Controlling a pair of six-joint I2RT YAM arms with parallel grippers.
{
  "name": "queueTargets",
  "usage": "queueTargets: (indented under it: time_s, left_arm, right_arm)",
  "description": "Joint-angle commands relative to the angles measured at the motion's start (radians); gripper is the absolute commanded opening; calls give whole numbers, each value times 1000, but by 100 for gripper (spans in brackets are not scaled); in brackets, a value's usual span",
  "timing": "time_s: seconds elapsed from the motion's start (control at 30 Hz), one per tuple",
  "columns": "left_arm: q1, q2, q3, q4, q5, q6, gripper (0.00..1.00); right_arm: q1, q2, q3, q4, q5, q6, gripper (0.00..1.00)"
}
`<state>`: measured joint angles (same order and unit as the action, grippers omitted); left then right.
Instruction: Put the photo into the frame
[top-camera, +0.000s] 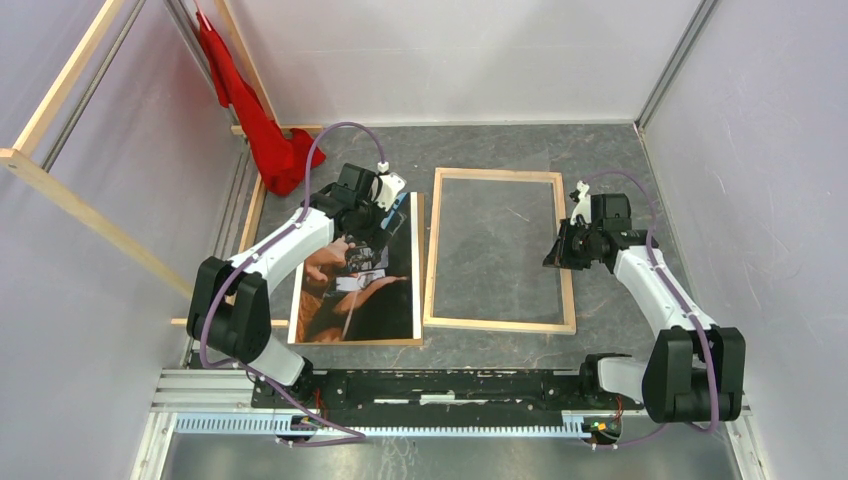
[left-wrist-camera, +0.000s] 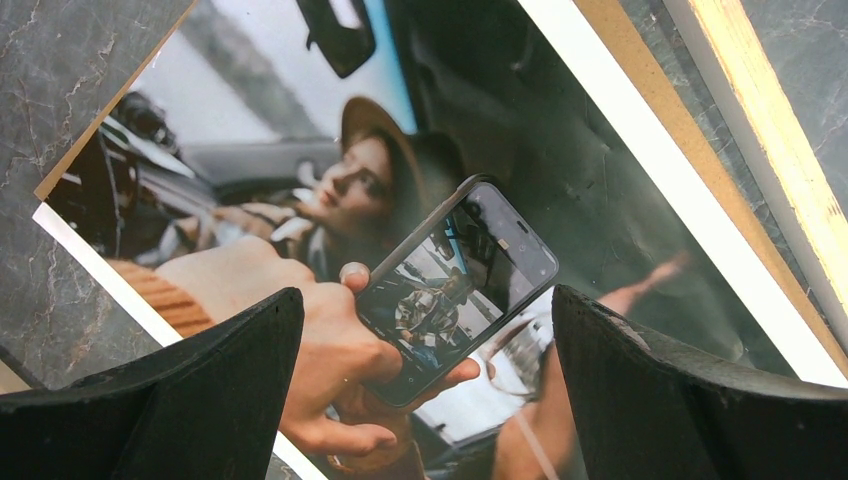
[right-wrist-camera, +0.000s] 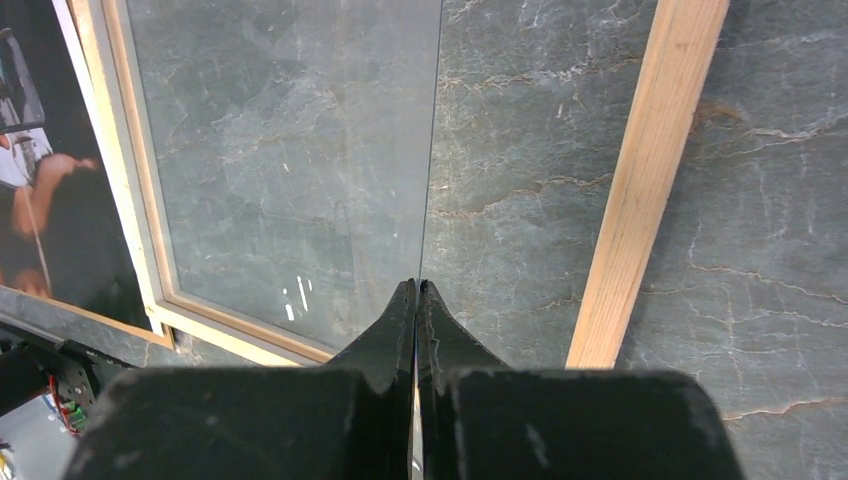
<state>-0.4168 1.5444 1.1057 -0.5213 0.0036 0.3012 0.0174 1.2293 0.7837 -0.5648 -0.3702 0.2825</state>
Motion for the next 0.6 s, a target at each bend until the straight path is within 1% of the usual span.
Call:
queueTargets:
  time_s: [0.0, 0.3, 0.47, 0.57]
  left_arm:
    - [-6, 0, 9, 30, -1, 26, 100]
    - [-8, 3, 11, 31, -1, 27, 100]
    - [-13, 7, 19, 30, 0, 27, 100]
    - [-17, 9, 22, 30, 0, 27, 100]
  right_arm:
    - [-2, -32, 47, -7, 35, -19, 0]
    - [-2, -30, 54, -19, 33, -28, 0]
    - [-4, -26, 79, -38, 41, -43, 0]
    - [-6, -14, 100, -51, 22, -51, 0]
